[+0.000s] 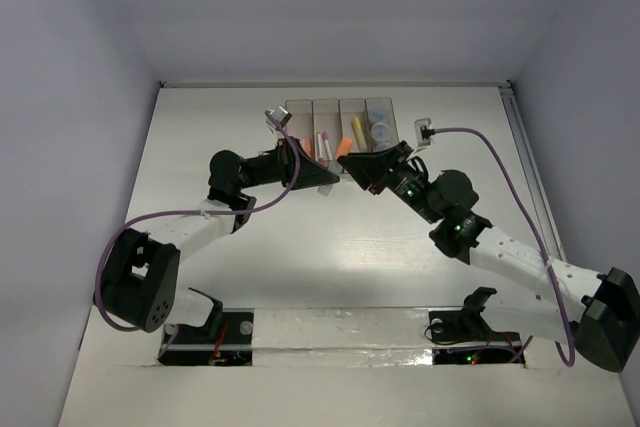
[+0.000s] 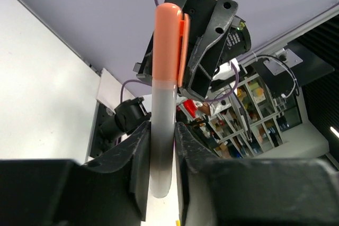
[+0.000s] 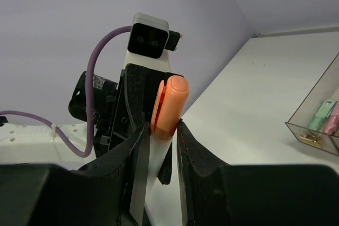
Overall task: Sort the stationery into containers
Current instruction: Close the pen cap on the pen, then place the pen in the storage box.
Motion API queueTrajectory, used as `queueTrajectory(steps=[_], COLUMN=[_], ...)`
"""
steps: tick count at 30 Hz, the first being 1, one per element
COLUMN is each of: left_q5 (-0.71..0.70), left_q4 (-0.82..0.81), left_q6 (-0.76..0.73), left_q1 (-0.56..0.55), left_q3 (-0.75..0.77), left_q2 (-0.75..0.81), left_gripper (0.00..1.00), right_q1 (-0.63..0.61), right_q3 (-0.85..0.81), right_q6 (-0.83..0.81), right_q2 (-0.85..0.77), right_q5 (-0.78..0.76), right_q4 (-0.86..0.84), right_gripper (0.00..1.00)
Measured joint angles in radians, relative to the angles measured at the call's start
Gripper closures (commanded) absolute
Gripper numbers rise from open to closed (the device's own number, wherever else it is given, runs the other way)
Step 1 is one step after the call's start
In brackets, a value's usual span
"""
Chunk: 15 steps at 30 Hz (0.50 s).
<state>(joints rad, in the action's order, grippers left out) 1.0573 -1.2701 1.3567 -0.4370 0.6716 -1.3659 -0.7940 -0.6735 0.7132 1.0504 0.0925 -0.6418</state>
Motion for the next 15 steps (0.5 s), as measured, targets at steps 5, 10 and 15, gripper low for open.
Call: queueTrajectory(steps=[5, 10, 15], left_q5=[-0.07, -0.114, -0.16], left_q4=[-0.018, -0.024, -0.014], left_q6=[0.018, 0.023, -0.006], left_q1=[0.014, 0.015, 0.015], left_q3=[0.002, 0.0, -0.029], left_q2=[-0.016, -0.022, -0.008], left_gripper=[0.32, 0.17, 0.02], right_q1=[-0.031, -0.004, 0.035], right_q3=[-0.074, -0.135, -0.168], right_q6=[-0.041, -0.076, -0.082], right_q2=[0.021, 0.029, 0.056], right_q5=[0.033, 0.082, 0.154], right_q4=[0.058, 0.113, 0.144], right_gripper=[1.0, 1.0, 1.0])
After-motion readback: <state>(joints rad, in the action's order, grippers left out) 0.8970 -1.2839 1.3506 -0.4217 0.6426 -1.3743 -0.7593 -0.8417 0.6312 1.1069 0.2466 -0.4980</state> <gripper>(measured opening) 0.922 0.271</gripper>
